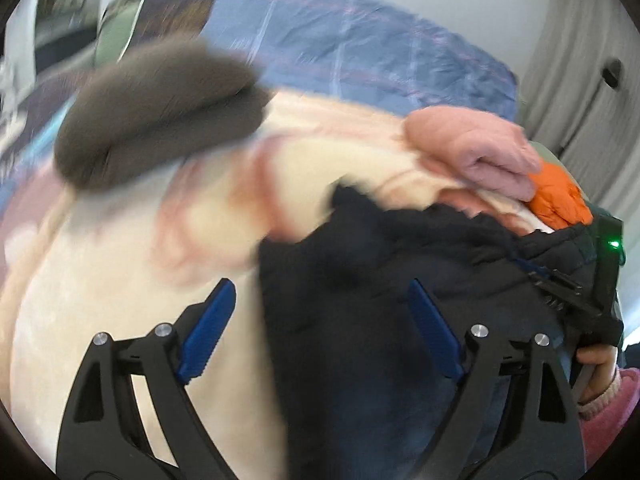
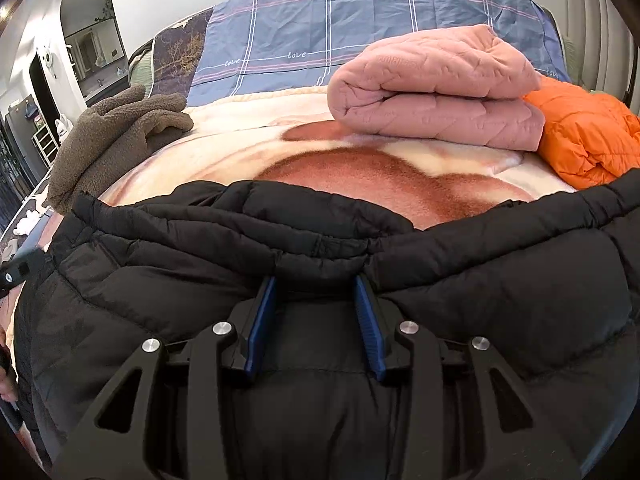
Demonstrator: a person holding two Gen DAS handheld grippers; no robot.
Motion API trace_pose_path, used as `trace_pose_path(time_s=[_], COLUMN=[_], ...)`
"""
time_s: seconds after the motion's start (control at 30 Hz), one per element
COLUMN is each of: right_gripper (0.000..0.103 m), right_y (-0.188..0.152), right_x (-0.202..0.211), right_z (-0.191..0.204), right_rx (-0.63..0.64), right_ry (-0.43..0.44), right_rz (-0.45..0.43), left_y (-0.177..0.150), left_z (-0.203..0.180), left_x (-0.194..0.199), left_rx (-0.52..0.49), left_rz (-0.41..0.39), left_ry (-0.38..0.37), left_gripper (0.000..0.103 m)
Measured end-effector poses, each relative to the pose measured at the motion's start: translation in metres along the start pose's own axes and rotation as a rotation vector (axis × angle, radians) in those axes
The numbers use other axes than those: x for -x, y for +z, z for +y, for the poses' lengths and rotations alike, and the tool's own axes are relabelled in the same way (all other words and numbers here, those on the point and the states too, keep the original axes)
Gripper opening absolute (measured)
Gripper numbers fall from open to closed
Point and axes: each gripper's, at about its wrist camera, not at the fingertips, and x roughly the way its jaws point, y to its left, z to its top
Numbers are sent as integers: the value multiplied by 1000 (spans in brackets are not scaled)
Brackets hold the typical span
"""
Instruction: Fold large clothes
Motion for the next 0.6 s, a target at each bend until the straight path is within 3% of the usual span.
trace_pose_path(time_s=[0.03,0.1,0.23,0.3,0.33,0.37,0.47,0.6], right_gripper=[42,42,42,42,42,42,42,42], right_y=[0,0,0,0,0,-1,-1,-1], right_x=[0,0,0,0,1,1,1,1], right_z=[0,0,-1,-1,-1,0,0,-1], right_rx=[0,-1,-2,-3,-4,-5,-7,-11], right_ry=[1,3,5,6,7,7,9,13], right_rz=[-1,-2,-3,-4,-4,-5,-6,-6], left_y=[-3,-15,-21,-21,-20,-21,-19,-6], left_z=[8,23,31,31,31,30,23,10], left_x=[-4,-13,-16,-19,-20,-21,-16,-3], left_rx=[26,85,85,85,85,96,71,44], left_rz=[37,95,80,95,103,111,103,93], left_ry=[-27,-166,-273,-323,-360,-411,-423,-407], left_gripper=[89,89,85,70,52,41,27,19])
